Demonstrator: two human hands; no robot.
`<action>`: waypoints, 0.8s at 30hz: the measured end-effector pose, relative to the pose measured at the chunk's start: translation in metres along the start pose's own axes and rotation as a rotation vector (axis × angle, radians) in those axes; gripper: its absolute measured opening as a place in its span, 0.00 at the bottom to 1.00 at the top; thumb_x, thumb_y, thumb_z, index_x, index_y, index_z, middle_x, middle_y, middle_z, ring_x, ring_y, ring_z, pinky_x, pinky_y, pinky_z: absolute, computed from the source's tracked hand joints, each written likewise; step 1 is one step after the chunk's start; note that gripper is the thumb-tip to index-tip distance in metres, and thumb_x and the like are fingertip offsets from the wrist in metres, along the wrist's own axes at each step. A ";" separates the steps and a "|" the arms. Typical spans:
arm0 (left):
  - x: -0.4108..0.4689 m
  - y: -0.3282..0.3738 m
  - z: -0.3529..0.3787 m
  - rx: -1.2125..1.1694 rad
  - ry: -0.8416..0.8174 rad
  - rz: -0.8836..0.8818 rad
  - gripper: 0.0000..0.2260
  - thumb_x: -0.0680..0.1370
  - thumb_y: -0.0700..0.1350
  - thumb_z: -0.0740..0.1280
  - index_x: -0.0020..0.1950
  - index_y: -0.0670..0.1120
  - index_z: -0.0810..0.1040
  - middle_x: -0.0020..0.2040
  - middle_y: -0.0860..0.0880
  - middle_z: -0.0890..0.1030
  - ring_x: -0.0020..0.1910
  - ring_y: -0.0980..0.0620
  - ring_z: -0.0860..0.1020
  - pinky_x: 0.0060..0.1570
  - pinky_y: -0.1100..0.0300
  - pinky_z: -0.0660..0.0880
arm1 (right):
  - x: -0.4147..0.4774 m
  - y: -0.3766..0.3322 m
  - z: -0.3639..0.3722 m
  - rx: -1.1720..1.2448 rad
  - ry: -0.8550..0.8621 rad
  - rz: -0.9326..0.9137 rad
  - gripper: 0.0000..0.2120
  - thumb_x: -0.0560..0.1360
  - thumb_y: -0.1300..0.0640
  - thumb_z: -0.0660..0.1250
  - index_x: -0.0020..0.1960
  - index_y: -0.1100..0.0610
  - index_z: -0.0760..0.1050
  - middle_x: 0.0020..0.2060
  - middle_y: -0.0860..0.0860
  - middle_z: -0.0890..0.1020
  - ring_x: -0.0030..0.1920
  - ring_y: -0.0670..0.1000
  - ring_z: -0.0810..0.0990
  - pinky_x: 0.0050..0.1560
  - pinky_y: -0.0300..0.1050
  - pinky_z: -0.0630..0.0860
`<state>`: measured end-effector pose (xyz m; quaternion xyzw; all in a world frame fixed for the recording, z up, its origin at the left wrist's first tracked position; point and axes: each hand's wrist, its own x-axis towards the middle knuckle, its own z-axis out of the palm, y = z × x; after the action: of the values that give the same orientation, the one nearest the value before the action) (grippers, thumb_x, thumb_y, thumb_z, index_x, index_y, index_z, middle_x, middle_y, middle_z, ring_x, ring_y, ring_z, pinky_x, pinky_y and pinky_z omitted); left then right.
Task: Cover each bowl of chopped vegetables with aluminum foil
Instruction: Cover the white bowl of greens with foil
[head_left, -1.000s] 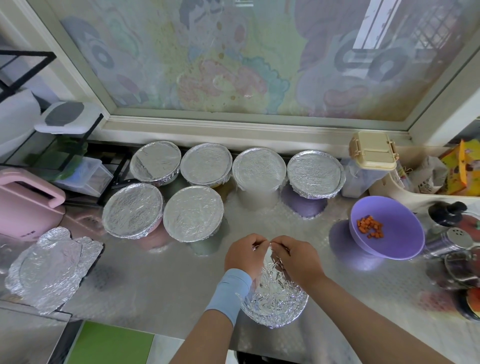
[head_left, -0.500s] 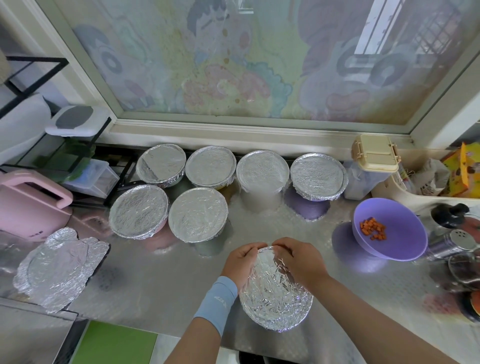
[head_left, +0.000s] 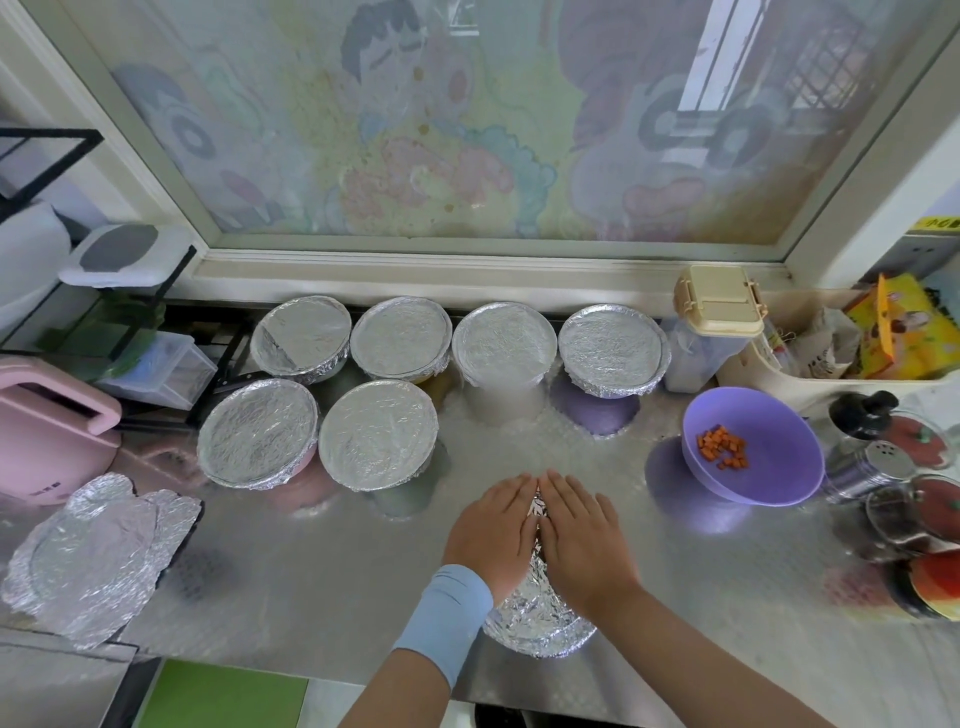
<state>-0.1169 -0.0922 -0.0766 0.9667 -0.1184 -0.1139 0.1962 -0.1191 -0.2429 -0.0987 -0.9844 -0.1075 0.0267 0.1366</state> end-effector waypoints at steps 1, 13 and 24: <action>0.000 0.000 0.003 0.018 0.010 -0.002 0.34 0.76 0.57 0.33 0.80 0.50 0.54 0.79 0.54 0.57 0.77 0.55 0.57 0.75 0.62 0.53 | 0.000 0.000 -0.002 -0.027 -0.003 -0.005 0.24 0.78 0.49 0.52 0.69 0.55 0.74 0.68 0.51 0.76 0.65 0.55 0.77 0.63 0.52 0.61; -0.014 0.003 0.012 -0.053 0.125 -0.266 0.40 0.71 0.58 0.29 0.80 0.48 0.53 0.80 0.52 0.57 0.78 0.53 0.55 0.75 0.60 0.50 | 0.003 -0.004 -0.016 0.329 -0.133 0.131 0.26 0.81 0.44 0.47 0.77 0.51 0.60 0.77 0.48 0.60 0.74 0.51 0.63 0.72 0.47 0.63; -0.007 0.009 0.010 0.061 0.176 -0.125 0.24 0.80 0.55 0.48 0.71 0.50 0.71 0.67 0.53 0.74 0.64 0.49 0.73 0.62 0.54 0.72 | 0.003 -0.001 -0.007 0.415 -0.001 0.097 0.23 0.80 0.49 0.49 0.69 0.52 0.73 0.64 0.47 0.77 0.61 0.50 0.77 0.63 0.45 0.71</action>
<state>-0.1277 -0.1023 -0.0811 0.9839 -0.0438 -0.0371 0.1691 -0.1154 -0.2435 -0.0918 -0.9392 -0.0520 0.0553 0.3349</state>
